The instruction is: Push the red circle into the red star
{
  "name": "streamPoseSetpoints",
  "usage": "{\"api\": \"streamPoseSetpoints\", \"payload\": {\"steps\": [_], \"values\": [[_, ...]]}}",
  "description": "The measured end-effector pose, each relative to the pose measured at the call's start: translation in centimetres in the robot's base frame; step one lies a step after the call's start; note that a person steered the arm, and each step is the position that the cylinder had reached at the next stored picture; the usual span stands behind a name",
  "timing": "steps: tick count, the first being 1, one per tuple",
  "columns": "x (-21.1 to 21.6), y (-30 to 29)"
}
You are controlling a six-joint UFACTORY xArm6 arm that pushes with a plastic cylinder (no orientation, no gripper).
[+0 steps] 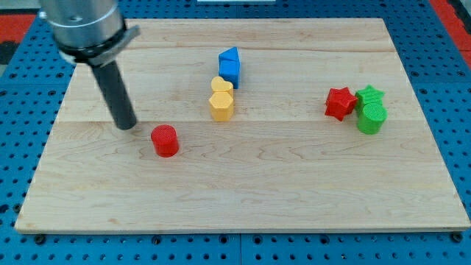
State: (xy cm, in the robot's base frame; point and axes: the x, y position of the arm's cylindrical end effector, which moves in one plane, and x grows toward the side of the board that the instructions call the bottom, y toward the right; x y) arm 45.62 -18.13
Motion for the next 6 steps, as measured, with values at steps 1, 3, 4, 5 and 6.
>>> {"api": "streamPoseSetpoints", "payload": {"steps": [1,3,4,5,6], "values": [[3.7,6.1],[2.8,27.6],[1.7,32.7],[2.2,32.6],[3.1,32.2]]}}
